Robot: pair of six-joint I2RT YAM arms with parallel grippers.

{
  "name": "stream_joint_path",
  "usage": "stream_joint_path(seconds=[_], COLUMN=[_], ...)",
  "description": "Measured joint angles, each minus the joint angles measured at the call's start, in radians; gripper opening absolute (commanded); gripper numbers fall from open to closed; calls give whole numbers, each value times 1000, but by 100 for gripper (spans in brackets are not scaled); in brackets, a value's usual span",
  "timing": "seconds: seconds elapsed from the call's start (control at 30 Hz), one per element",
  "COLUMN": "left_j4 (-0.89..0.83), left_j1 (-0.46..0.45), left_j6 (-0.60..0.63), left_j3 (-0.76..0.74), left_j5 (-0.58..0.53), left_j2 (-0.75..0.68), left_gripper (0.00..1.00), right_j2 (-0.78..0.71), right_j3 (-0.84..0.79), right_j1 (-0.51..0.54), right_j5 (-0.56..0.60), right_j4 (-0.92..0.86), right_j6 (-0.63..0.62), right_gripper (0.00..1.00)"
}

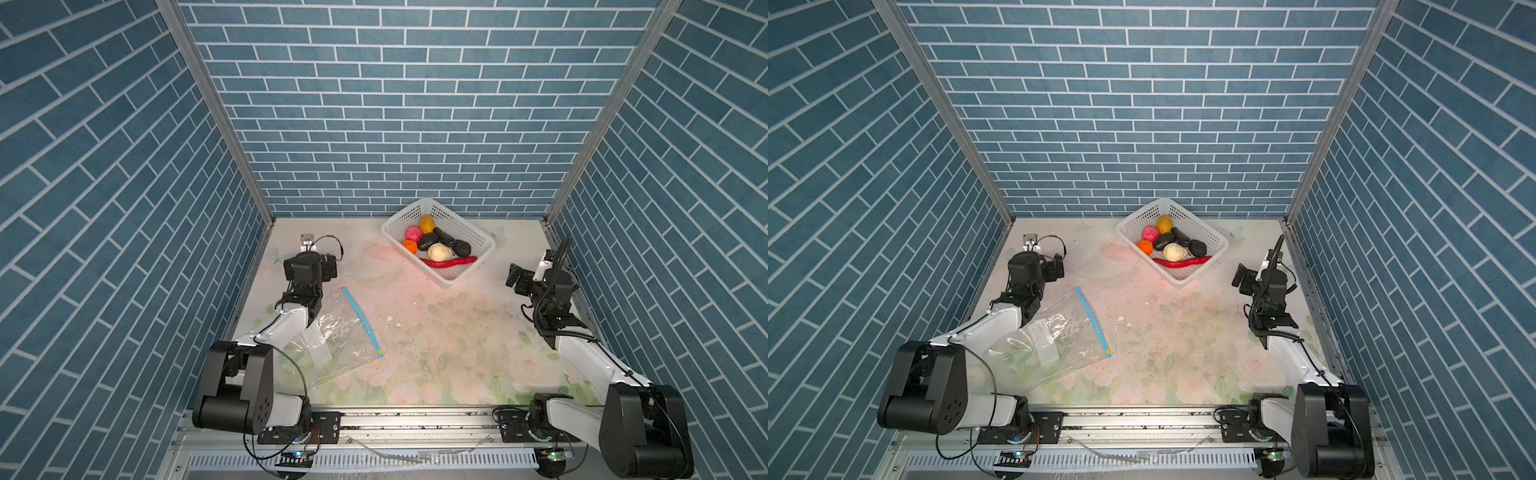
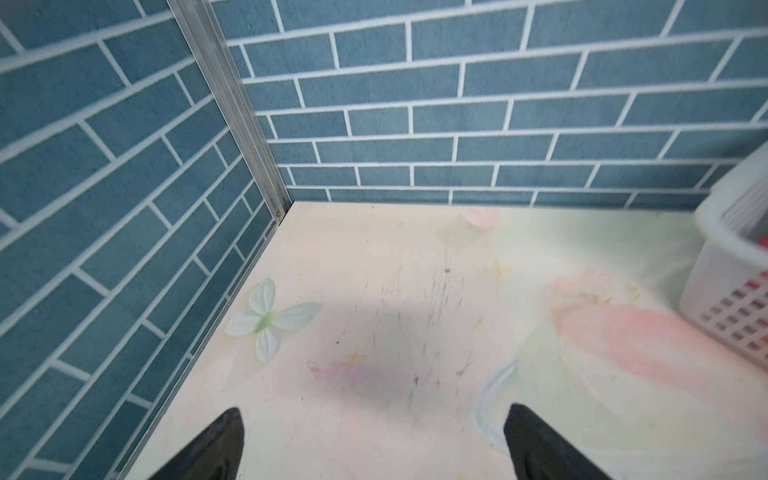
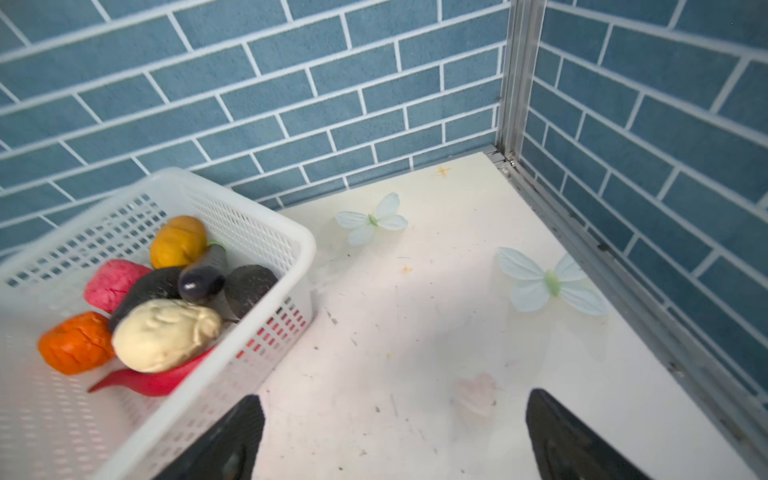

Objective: Place the food in the zip-top bag and seal the zipper
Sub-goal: 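Raise both arms and reach both grippers toward the white basket rims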

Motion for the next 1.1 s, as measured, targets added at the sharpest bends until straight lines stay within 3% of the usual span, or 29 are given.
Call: stream_joint_path(seconds=[0.23, 0.5, 0.73, 1.1], left_j4=[-284, -440, -472, -513], left_j1=[-43, -153, -151, -151], left_j6=[-211, -252, -254, -243], left_j3=[300, 511, 744, 1056], left_j5=[177, 371, 505, 631], left_j2=[182, 374, 531, 817], left_gripper=[99, 99, 99, 99], right_j2=[141, 294, 377, 432], right_j3=[170, 262, 325, 379], right_j1=[24, 45, 68, 97], right_j5=[-76, -226, -340, -388], right_j4=[-237, -350, -336, -318], right_j6=[275, 484, 551, 556], right_gripper=[99, 99, 99, 99])
